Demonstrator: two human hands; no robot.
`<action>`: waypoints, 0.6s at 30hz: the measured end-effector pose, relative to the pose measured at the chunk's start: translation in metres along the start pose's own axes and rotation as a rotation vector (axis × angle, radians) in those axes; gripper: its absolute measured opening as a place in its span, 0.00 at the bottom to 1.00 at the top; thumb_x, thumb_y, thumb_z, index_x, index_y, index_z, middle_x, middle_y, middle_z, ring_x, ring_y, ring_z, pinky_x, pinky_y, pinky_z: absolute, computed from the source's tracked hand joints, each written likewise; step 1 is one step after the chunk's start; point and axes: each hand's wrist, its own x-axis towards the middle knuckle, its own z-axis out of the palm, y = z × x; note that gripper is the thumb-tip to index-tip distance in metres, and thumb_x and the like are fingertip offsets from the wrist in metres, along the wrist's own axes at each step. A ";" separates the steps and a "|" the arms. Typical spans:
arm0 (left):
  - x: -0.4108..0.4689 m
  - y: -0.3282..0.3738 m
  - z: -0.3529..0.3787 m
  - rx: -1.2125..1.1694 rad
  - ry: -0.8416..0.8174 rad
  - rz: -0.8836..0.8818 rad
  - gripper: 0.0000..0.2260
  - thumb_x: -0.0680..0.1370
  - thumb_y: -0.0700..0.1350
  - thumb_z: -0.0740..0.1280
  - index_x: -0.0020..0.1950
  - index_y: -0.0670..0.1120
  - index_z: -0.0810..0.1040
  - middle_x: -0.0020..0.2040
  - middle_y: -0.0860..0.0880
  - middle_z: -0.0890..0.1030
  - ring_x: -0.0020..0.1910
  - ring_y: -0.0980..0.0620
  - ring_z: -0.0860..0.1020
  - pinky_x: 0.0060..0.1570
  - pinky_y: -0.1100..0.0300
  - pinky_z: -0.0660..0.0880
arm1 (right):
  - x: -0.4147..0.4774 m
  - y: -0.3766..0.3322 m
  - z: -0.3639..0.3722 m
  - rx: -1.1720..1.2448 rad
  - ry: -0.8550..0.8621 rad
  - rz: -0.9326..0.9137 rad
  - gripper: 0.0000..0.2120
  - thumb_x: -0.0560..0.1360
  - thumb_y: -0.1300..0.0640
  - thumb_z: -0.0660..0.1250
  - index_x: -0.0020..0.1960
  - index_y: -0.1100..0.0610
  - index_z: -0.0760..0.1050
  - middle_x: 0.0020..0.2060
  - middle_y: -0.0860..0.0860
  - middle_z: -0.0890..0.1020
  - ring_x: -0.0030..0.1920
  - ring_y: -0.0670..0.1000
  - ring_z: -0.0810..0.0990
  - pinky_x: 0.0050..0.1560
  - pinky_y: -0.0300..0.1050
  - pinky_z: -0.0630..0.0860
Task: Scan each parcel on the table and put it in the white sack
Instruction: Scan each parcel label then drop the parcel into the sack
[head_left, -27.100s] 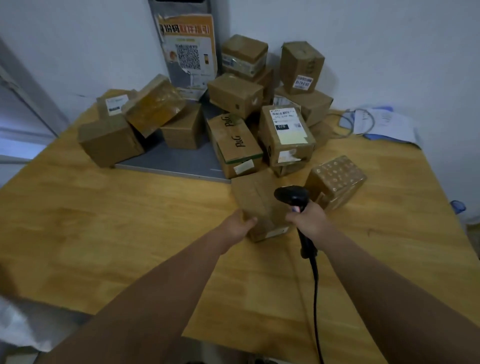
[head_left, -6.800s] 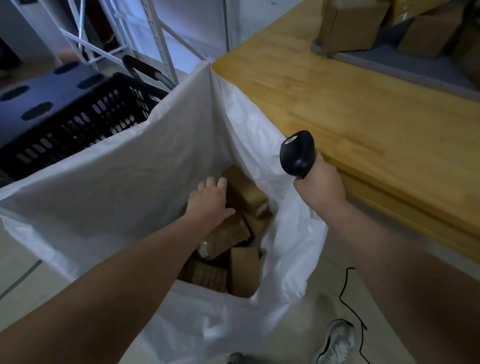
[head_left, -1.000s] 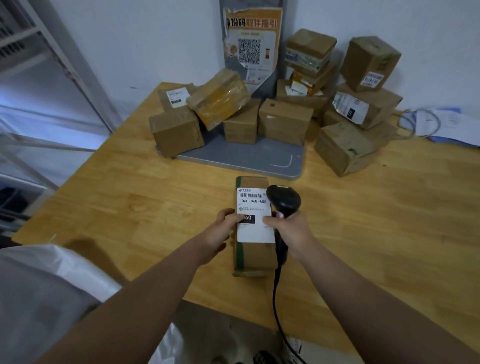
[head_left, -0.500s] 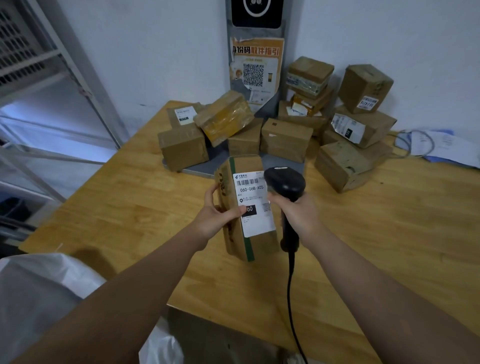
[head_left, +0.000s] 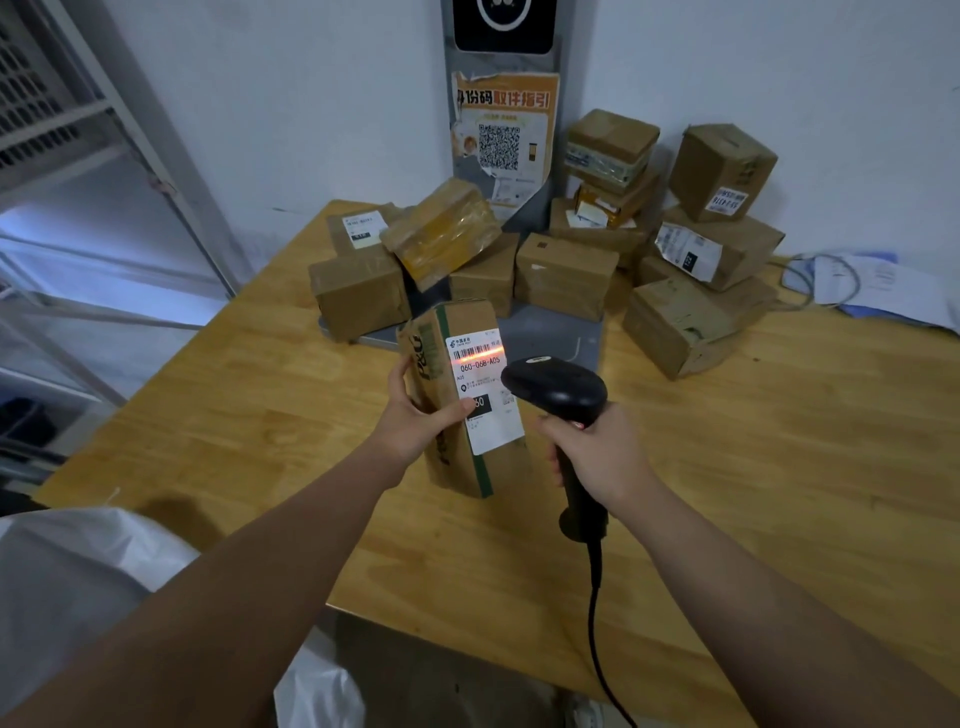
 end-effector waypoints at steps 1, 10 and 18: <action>0.000 -0.001 0.000 0.000 0.003 -0.003 0.48 0.67 0.50 0.78 0.76 0.59 0.49 0.71 0.44 0.69 0.69 0.44 0.69 0.68 0.46 0.69 | -0.001 0.000 0.000 0.002 0.002 -0.007 0.14 0.74 0.60 0.69 0.30 0.59 0.75 0.23 0.53 0.76 0.24 0.52 0.75 0.32 0.45 0.75; 0.001 -0.003 -0.001 -0.011 0.028 -0.016 0.48 0.68 0.49 0.78 0.76 0.59 0.48 0.71 0.43 0.69 0.69 0.45 0.69 0.68 0.47 0.69 | -0.003 -0.001 -0.001 0.016 -0.013 -0.016 0.12 0.73 0.61 0.70 0.32 0.60 0.76 0.24 0.53 0.76 0.25 0.52 0.76 0.32 0.45 0.76; -0.003 -0.002 -0.002 -0.005 0.048 -0.016 0.48 0.69 0.49 0.77 0.77 0.58 0.47 0.72 0.45 0.68 0.70 0.45 0.68 0.68 0.48 0.68 | -0.002 0.000 0.000 0.028 -0.046 -0.017 0.11 0.74 0.61 0.70 0.33 0.59 0.76 0.24 0.53 0.77 0.25 0.51 0.76 0.31 0.43 0.76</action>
